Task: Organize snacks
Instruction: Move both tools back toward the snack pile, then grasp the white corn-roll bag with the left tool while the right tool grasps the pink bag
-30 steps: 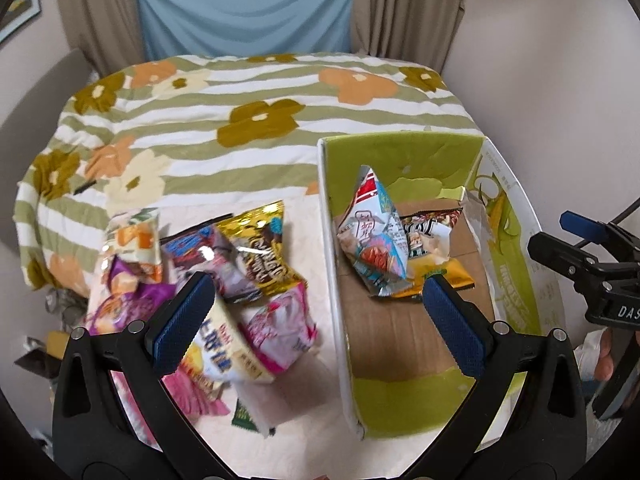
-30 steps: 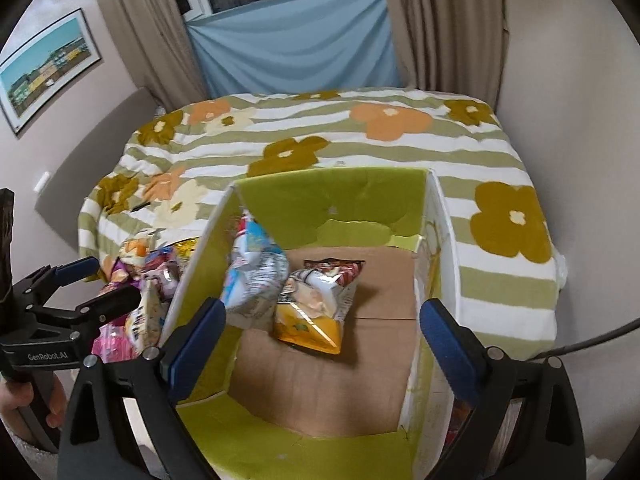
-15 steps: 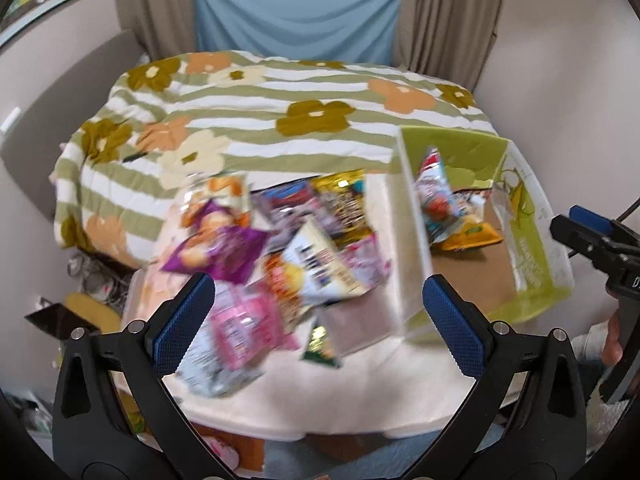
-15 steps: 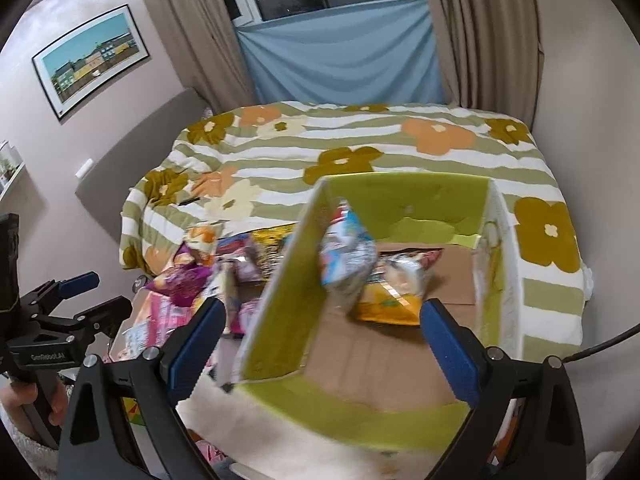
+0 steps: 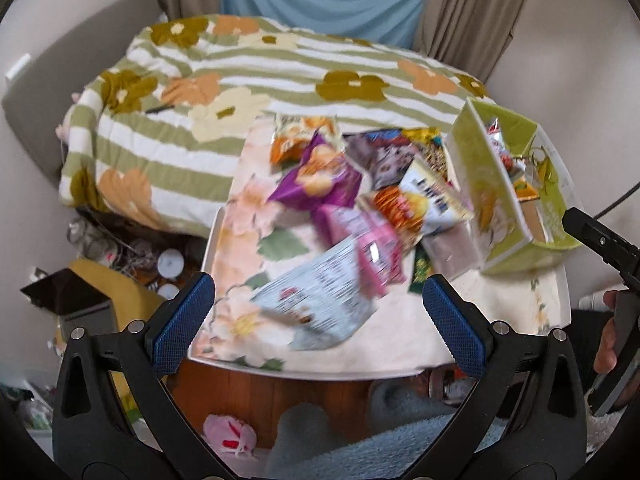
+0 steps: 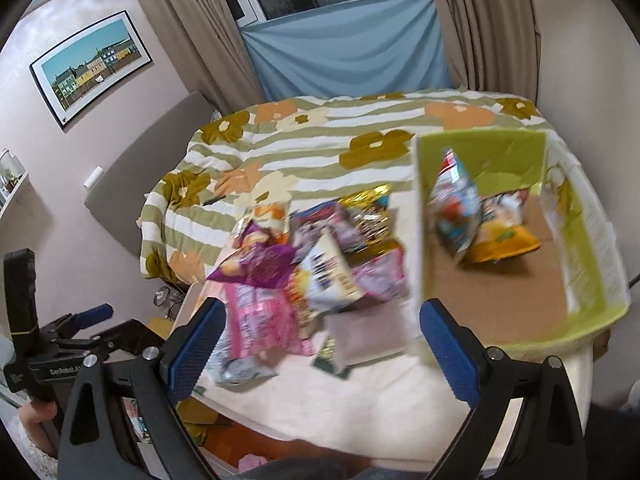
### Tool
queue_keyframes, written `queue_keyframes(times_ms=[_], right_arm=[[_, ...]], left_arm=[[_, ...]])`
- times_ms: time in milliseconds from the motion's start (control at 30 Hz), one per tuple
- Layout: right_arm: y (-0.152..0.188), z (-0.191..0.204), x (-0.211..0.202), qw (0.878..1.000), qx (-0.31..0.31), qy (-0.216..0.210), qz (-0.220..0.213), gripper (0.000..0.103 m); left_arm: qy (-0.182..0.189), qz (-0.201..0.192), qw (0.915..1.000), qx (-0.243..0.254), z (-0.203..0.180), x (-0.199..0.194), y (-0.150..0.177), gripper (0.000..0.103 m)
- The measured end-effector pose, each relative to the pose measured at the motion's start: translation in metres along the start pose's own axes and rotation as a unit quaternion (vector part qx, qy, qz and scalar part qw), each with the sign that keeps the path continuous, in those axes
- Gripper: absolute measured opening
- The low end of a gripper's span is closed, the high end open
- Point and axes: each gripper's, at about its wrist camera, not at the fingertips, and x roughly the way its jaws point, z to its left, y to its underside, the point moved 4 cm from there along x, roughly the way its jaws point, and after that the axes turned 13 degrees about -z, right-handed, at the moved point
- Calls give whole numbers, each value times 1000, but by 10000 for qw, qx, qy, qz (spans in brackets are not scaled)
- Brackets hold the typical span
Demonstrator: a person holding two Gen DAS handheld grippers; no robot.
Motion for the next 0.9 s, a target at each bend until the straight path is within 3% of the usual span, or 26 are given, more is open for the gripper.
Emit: queue_keyframes(times_ms=[167,367,600,900], right_arm=[[26,35,22,9998,165,14,125,97],[45,58,51,9995,70,36,299,97],[70,64,85,9975,-340,-58,617,97],[90,64,119,9929,-683,-174,958,97]], left_arm=[[353,318,9988,-74,29,25,23,103],[622,633,9955,-345,29,63,52,103],[683,652,9928,-731,21,103,77,103],[559,655,9942,-649,9,134,86,103]])
